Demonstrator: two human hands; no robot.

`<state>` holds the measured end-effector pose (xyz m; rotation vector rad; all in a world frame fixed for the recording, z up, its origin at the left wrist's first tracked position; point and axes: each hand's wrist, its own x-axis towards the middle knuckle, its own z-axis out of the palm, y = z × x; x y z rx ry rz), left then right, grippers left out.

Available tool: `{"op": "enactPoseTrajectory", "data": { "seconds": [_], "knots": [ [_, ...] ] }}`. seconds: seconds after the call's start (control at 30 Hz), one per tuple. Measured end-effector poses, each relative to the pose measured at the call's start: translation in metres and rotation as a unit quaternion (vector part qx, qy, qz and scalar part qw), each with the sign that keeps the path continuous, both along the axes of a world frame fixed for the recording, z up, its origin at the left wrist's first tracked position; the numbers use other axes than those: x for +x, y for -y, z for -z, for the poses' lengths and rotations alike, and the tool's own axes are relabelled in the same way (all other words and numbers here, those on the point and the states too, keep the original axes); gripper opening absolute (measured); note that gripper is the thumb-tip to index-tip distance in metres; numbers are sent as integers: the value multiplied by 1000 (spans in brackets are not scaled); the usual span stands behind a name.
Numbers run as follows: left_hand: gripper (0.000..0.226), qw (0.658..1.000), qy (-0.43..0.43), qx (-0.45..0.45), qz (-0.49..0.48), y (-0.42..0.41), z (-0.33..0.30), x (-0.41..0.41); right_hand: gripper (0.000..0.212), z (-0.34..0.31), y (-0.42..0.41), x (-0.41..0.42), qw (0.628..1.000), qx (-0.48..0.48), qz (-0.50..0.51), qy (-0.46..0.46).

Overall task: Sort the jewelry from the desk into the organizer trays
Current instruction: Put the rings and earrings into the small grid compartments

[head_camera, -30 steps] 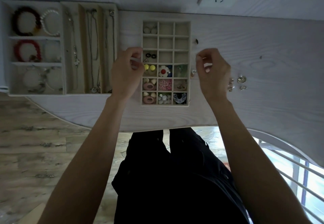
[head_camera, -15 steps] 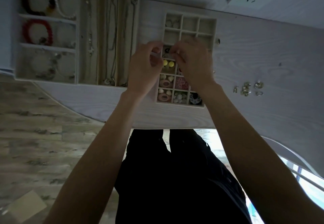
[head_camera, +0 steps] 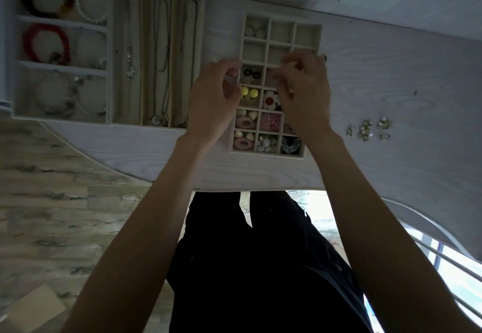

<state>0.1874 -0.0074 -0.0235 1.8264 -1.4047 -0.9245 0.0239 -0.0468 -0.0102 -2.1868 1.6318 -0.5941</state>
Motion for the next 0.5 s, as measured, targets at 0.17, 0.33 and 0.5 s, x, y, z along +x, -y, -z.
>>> {"op": "enactPoseTrajectory", "data": {
  "seconds": [0.17,0.33,0.5],
  "knots": [
    [33,1000,8,-6,3,0,-2,0,13,5,7,5,999,-1,-44,-16],
    [33,1000,14,-3,8,0,-1,0,6,-3,22,14,989,-24,-109,-93],
    [31,1000,14,-4,5,-1,-3,-1,12,-6,39,19,971,-3,-170,-166]
  ]
}}
